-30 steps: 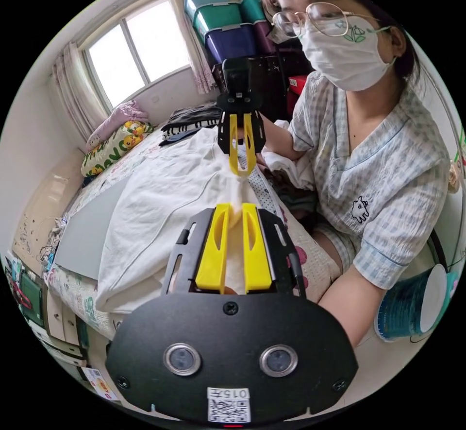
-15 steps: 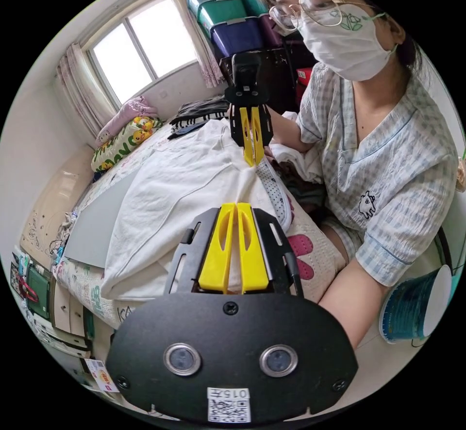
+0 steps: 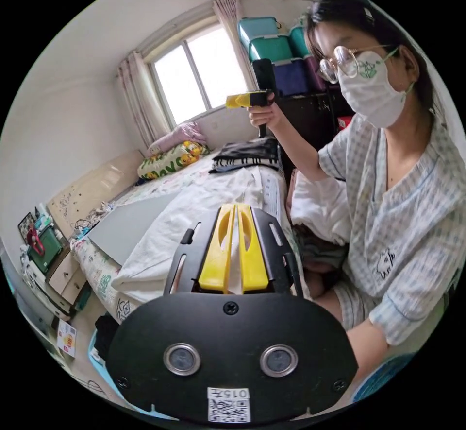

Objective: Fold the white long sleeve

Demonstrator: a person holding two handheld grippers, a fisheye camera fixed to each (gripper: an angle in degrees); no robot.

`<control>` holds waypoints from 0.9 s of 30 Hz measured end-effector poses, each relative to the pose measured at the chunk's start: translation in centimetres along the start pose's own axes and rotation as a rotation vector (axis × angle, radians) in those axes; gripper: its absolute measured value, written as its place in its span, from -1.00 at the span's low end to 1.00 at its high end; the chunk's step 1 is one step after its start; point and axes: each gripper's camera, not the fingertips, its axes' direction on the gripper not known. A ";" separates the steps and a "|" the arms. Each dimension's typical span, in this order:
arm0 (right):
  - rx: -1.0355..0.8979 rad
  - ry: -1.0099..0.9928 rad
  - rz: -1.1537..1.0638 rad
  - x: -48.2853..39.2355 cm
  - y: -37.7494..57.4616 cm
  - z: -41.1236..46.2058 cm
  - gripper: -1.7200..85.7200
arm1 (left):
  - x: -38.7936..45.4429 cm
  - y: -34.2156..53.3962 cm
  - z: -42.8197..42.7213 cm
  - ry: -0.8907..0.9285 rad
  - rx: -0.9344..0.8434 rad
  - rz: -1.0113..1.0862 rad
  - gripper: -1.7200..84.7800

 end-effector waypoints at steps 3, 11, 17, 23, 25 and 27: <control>-0.053 0.083 0.030 -0.5 3.6 -2.0 -0.82 | 2.0 -3.9 0.8 -0.088 -0.020 -0.046 -0.93; -0.341 0.278 0.262 1.5 17.0 1.1 -0.81 | 4.3 -11.4 11.0 -0.053 -0.139 -0.130 -0.83; -0.329 0.236 0.255 3.0 20.2 3.3 -0.78 | 5.4 -13.5 14.7 -0.176 -0.301 -0.120 -0.80; -0.318 0.278 0.264 3.9 21.8 4.8 -0.95 | 6.5 -15.6 16.0 -0.235 -0.398 -0.022 -0.89; -0.301 0.279 0.282 4.1 22.1 4.3 -0.97 | 7.0 -16.0 15.3 -0.261 -0.380 0.012 -0.92; -0.315 0.265 0.285 4.1 22.5 4.3 -0.98 | 7.1 -16.4 15.3 -0.260 -0.388 0.035 -0.93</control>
